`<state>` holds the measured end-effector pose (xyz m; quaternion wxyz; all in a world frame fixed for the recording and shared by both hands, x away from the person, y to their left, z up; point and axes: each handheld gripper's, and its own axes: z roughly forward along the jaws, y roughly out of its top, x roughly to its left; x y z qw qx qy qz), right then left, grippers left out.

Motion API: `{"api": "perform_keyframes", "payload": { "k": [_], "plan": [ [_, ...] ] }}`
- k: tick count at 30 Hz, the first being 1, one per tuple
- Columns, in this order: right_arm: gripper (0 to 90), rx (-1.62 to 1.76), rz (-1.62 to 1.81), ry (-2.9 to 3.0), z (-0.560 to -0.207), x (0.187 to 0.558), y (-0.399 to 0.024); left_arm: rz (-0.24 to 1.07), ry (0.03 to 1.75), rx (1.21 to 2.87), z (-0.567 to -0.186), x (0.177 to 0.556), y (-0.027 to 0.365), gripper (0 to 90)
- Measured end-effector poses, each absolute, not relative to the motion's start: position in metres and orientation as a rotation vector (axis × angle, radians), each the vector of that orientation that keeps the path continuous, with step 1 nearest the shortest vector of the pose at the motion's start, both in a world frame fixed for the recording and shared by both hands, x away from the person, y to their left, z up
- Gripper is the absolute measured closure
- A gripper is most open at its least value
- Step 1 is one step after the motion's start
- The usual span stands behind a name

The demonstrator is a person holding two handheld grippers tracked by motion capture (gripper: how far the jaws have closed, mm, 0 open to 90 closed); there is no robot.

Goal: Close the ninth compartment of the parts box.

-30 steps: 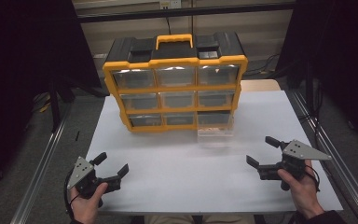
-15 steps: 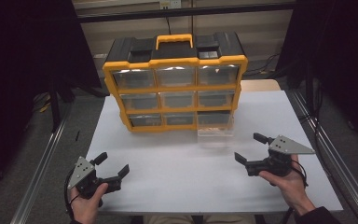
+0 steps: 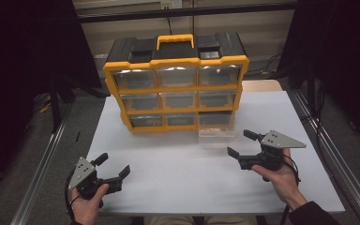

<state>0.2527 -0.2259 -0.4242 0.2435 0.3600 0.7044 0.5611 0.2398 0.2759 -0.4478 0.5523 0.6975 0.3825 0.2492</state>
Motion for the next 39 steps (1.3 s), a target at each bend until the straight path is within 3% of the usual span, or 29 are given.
{"api": "perform_keyframes", "payload": {
  "k": [16,26,39],
  "plan": [
    [32.7,0.925,1.575,1.978,-0.422,0.269,-0.207,0.593,0.899,1.656,-0.448,0.24,0.276,3.6],
    [57.3,0.904,1.6,2.023,-0.426,0.273,-0.199,0.592,0.9,1.649,-0.448,0.24,0.276,3.6],
    [79.0,0.888,1.61,2.101,-0.437,0.273,-0.191,0.593,0.899,1.65,-0.448,0.24,0.276,3.7]
  ]
}}
